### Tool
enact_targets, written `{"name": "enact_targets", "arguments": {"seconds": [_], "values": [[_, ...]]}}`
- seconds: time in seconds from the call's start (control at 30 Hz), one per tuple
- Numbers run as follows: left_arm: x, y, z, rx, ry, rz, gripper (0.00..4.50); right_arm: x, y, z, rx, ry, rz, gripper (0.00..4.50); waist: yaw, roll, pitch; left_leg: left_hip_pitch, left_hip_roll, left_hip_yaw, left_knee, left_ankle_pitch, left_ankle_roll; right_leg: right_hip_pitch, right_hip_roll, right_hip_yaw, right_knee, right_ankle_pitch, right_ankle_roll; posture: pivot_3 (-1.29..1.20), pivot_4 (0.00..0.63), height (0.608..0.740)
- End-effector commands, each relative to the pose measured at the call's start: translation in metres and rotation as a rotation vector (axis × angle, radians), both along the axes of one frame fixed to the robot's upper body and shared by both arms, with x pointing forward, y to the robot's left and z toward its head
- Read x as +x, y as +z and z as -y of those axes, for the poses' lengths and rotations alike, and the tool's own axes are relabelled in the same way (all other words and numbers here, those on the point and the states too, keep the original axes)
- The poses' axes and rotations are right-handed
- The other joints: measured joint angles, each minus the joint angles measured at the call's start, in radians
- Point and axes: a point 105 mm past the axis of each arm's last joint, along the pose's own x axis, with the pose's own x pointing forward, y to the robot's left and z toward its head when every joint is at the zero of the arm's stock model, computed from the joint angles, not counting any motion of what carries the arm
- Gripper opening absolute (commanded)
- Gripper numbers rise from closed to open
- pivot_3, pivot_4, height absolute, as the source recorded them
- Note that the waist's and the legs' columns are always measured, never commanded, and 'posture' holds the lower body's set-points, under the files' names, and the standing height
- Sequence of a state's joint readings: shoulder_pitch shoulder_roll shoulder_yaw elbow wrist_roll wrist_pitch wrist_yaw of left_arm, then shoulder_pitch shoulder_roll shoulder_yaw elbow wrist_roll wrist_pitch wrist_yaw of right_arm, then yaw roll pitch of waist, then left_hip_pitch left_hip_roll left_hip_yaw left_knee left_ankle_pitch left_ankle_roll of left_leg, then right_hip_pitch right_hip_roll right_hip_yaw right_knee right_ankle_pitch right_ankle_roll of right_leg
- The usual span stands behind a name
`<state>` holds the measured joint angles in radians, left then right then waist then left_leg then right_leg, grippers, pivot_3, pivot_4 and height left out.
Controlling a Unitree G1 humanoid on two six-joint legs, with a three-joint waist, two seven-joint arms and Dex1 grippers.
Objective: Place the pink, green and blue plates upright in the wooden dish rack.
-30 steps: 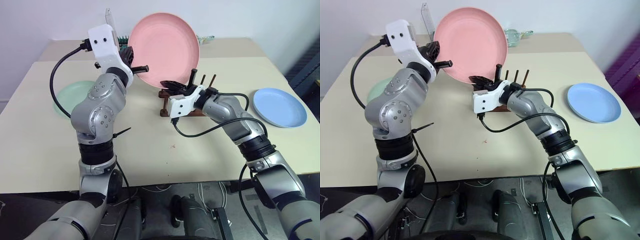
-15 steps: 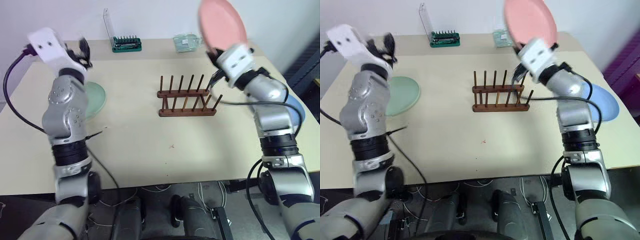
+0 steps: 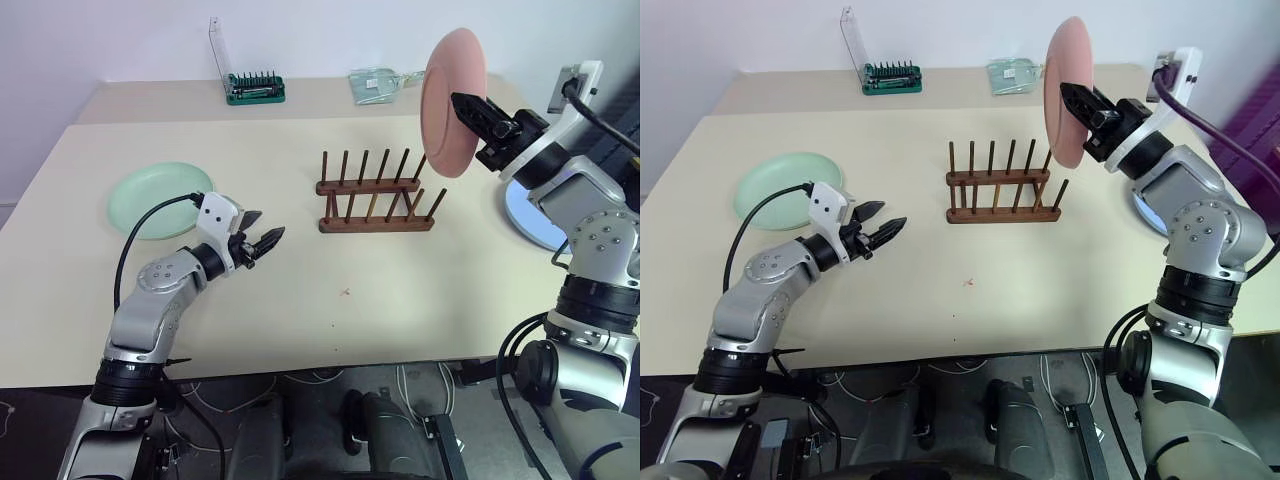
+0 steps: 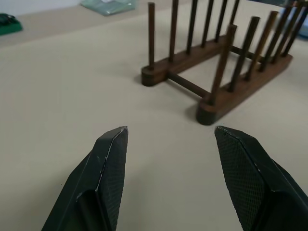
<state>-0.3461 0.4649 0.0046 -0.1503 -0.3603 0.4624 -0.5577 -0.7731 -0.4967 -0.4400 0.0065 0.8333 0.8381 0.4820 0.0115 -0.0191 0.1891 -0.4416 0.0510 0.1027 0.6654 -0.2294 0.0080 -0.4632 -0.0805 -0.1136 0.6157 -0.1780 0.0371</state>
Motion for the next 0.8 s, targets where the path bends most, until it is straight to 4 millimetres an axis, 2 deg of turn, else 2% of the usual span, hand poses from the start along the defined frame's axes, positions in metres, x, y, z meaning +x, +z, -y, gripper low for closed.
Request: {"name": "enact_targets", "arguments": {"seconds": [0.03,0.13,0.47,0.57,0.7,0.8], "values": [[-0.004,0.006,0.005,-0.001,-0.029,0.027,2.92,-0.007,0.01,0.005,0.055,0.021,0.02,0.0,0.001,0.0,0.0,0.0,0.0,0.0,0.0,0.0,0.0,0.0,0.0,0.0,0.0,0.0,0.0,0.0,0.15,0.73],[-0.005,0.003,0.006,0.002,-0.035,0.016,2.92,-0.005,0.002,0.004,0.043,0.031,-0.017,0.0,0.001,0.0,0.0,0.0,0.0,0.0,0.0,0.0,0.0,0.0,0.0,0.0,0.0,0.0,0.0,0.0,0.15,0.73],[-0.011,0.0,0.015,0.0,-0.071,0.004,2.92,0.021,-0.027,0.016,0.141,-0.011,-0.187,0.0,0.001,0.0,0.0,0.0,-0.001,0.001,0.0,0.0,0.0,0.0,0.0,0.0,0.0,0.0,0.0,0.0,0.15,0.73],[-0.013,-0.001,0.017,0.0,-0.073,0.001,2.98,0.021,-0.025,0.016,0.126,-0.012,-0.163,1.12,0.0,0.0,0.0,0.0,-0.001,0.001,0.0,0.0,0.0,0.0,0.0,0.0,0.0,0.0,0.0,0.0,0.15,0.73],[-0.016,-0.002,0.019,-0.006,-0.082,-0.008,2.98,0.016,-0.006,0.024,0.058,-0.085,-0.034,3.12,0.0,0.001,0.0,0.0,-0.001,0.001,0.0,0.0,0.0,0.0,0.001,0.0,0.0,0.0,0.001,0.0,0.15,0.73],[-0.017,-0.003,0.02,-0.006,-0.087,-0.013,2.98,0.011,0.008,0.042,0.008,-0.174,0.049,3.12,0.002,0.001,0.0,0.0,-0.001,0.001,0.0,0.0,0.0,0.0,0.001,0.0,0.0,-0.001,0.002,0.0,0.15,0.73]]}}
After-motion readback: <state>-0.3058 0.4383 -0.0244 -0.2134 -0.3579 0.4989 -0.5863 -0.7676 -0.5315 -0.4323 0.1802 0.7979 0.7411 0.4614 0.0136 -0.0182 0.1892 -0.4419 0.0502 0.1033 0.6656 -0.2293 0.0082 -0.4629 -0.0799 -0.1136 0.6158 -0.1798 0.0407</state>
